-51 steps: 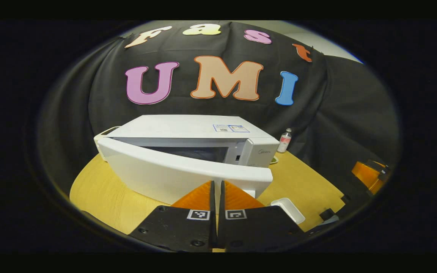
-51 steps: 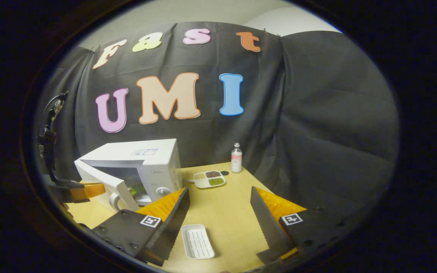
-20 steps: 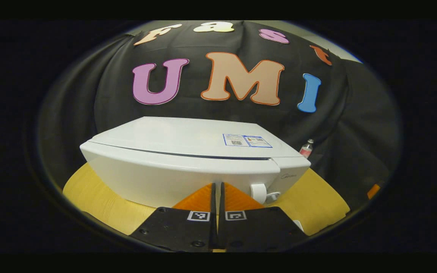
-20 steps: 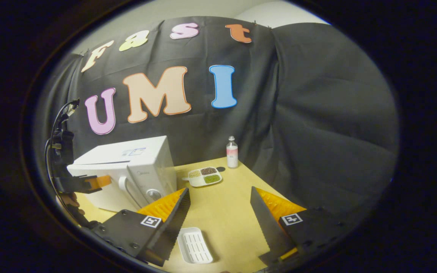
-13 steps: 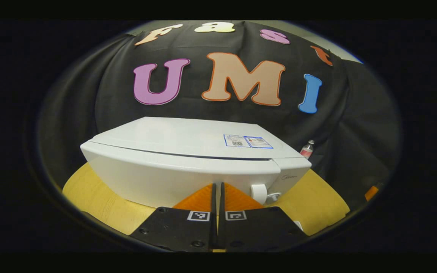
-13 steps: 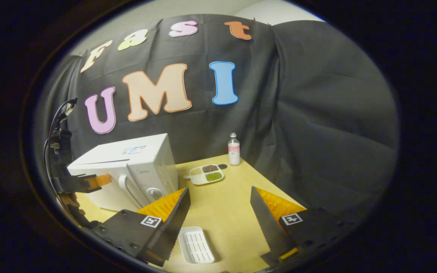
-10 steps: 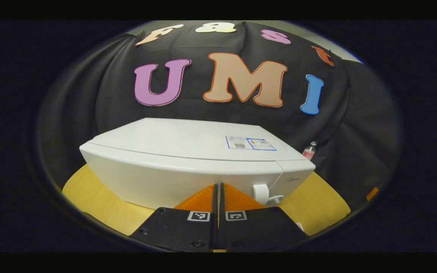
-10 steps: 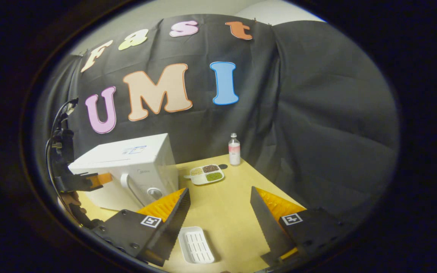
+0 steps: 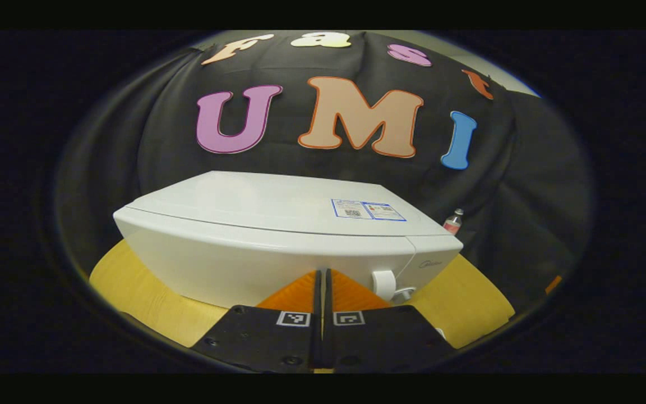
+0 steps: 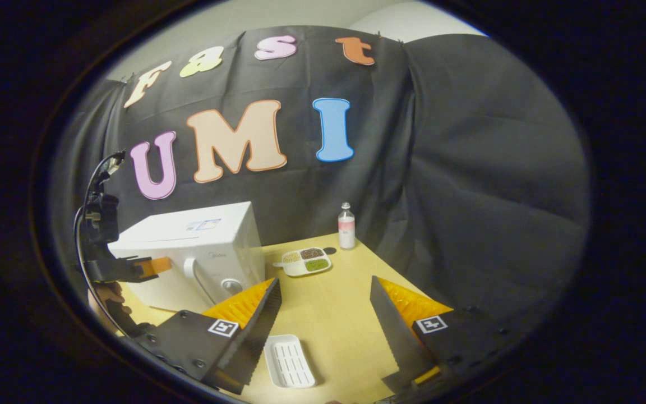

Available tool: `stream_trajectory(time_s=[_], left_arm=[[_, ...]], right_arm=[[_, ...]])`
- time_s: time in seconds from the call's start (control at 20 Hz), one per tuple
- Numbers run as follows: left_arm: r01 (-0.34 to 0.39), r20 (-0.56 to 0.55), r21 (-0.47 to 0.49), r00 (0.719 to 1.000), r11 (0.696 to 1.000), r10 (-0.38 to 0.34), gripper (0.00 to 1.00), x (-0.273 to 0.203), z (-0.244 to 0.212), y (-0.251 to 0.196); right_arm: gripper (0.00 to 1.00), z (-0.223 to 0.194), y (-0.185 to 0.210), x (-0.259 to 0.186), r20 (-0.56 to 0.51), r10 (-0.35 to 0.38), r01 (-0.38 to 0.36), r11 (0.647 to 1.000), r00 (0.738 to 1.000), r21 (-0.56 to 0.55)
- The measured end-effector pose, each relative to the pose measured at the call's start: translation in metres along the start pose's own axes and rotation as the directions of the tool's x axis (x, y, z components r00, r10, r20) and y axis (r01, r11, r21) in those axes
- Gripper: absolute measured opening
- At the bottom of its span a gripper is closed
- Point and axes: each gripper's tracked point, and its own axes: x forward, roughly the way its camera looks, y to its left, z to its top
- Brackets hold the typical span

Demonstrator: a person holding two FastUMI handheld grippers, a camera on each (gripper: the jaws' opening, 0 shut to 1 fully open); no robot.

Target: Open the microwave oven with the left hand, put the food in, and close the microwave oven.

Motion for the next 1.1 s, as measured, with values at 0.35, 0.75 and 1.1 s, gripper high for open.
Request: stream_trajectory(time_s=[0.35,0.75,1.1], left_arm=[[-0.015,0.033,-0.002,0.999,1.000,0.015,0.00,-0.036,0.011,0.019],[-0.088,0.090,0.104,0.993,0.991,0.078,0.00,-0.103,0.033,0.056],[-0.040,0.122,0.131,0.992,0.991,0.024,0.01,-0.138,0.054,0.040]], right_arm=[[0.98,0.022,0.013,-0.007,0.051,0.029,-0.027,0.999,0.998,-0.035],[0.92,0.062,0.032,-0.008,0.116,0.084,-0.074,0.993,0.990,-0.088],[0.92,0.107,0.048,-0.003,0.183,0.143,-0.121,0.985,0.973,-0.127]])
